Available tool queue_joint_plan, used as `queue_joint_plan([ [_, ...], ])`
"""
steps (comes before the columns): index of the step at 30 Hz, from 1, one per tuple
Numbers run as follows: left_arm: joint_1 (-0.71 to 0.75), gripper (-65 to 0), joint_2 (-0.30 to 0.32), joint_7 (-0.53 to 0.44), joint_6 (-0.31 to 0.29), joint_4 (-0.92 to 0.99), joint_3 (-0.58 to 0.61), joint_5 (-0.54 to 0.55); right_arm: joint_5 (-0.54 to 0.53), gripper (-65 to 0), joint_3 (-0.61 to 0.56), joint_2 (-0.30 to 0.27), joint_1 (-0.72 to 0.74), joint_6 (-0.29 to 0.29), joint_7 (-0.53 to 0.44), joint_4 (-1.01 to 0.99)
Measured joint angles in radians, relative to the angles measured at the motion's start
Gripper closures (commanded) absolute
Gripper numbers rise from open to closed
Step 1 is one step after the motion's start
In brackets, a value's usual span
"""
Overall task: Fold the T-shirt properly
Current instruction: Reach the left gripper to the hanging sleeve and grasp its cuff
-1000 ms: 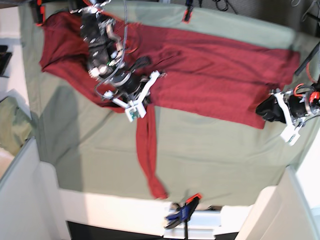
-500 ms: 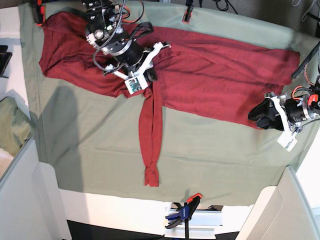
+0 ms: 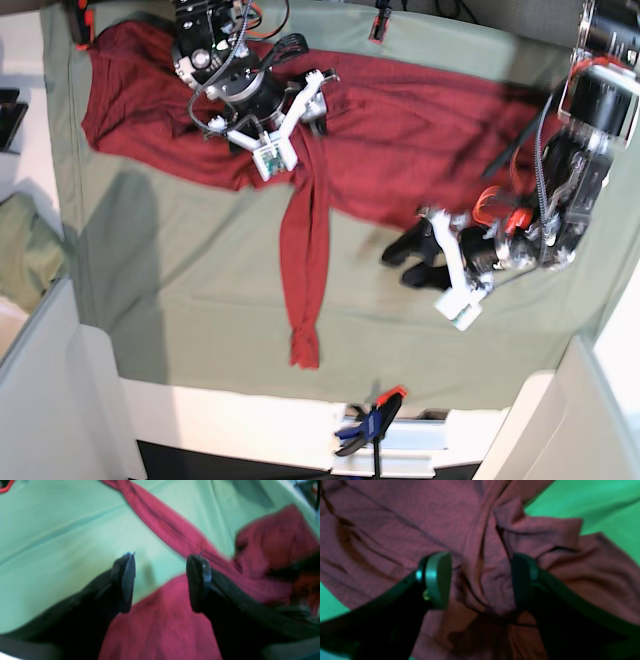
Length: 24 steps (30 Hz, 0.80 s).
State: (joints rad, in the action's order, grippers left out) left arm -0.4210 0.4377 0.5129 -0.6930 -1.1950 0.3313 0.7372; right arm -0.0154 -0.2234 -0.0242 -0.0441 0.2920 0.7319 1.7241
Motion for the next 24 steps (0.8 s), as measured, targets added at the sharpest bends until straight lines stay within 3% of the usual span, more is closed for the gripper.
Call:
queue_joint_plan([
  [8,-0.14,-36.5,-0.189,-0.132,0.005,0.323,0.034,-0.132,0.064,-37.5,0.003,0.005,0.0,-0.002,0.06,0.088],
  [13,-0.166,-36.5,-0.235,-0.23,0.011,0.449,0.1,-0.22,0.088,-37.5,0.071,0.002,-0.049,-0.004,0.06,0.159],
  [24,-0.157,-36.5,-0.335,-0.228,0.035,0.491,0.101,-0.259,-0.019,-37.5,0.323,-0.058,-0.216,-0.011,0.063,0.326],
])
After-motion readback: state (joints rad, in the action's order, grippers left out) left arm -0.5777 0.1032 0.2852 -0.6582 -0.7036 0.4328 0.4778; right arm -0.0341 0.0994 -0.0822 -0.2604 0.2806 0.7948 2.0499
